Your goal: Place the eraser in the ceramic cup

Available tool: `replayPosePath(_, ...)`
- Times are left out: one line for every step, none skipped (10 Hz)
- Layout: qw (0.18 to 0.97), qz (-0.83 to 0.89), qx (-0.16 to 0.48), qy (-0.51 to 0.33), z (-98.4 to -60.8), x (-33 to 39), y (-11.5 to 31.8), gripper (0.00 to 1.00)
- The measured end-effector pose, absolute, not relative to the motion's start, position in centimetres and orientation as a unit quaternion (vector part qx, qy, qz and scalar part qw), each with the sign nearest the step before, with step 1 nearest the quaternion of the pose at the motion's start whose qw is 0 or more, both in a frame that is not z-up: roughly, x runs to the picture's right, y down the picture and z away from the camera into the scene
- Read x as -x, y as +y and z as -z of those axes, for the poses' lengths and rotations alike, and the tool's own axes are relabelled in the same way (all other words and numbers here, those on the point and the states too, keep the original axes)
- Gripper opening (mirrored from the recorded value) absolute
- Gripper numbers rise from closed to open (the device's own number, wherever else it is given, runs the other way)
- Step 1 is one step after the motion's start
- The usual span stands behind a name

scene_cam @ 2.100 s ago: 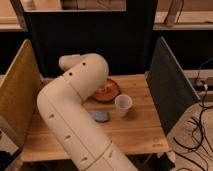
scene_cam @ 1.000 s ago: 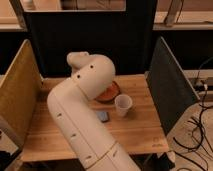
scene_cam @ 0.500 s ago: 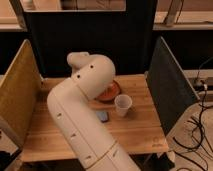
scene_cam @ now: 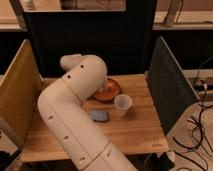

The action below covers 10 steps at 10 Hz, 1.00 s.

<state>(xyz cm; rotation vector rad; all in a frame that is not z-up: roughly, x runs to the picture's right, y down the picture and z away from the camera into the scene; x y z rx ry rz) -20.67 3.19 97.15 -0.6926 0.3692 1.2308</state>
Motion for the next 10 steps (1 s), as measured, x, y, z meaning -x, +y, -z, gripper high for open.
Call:
replayPosePath(0.746,-0.564,0.308,0.174,-97.5,20.8,3.2,0.80)
replayPosePath(0.745,-0.569,0.298,0.180,-98.0,20.3,3.0,0.80)
replayPosePath(0.742,-0.575,0.289,0.186,-98.5,19.9,2.8,0.80)
replayPosePath(0.736,-0.586,0.277,0.195,-99.2,19.2,2.6,0.80)
replayPosePath(0.730,-0.594,0.268,0.204,-99.7,18.4,2.3,0.80)
replayPosePath(0.725,-0.602,0.260,0.211,-100.1,17.7,2.1,0.80)
replayPosePath(0.718,-0.611,0.253,0.217,-100.4,17.0,1.8,0.78)
replayPosePath(0.711,-0.619,0.249,0.224,-100.6,16.5,1.8,0.70)
replayPosePath(0.705,-0.624,0.250,0.225,-100.7,16.2,1.9,0.59)
replayPosePath(0.701,-0.627,0.253,0.226,-100.7,16.1,2.0,0.49)
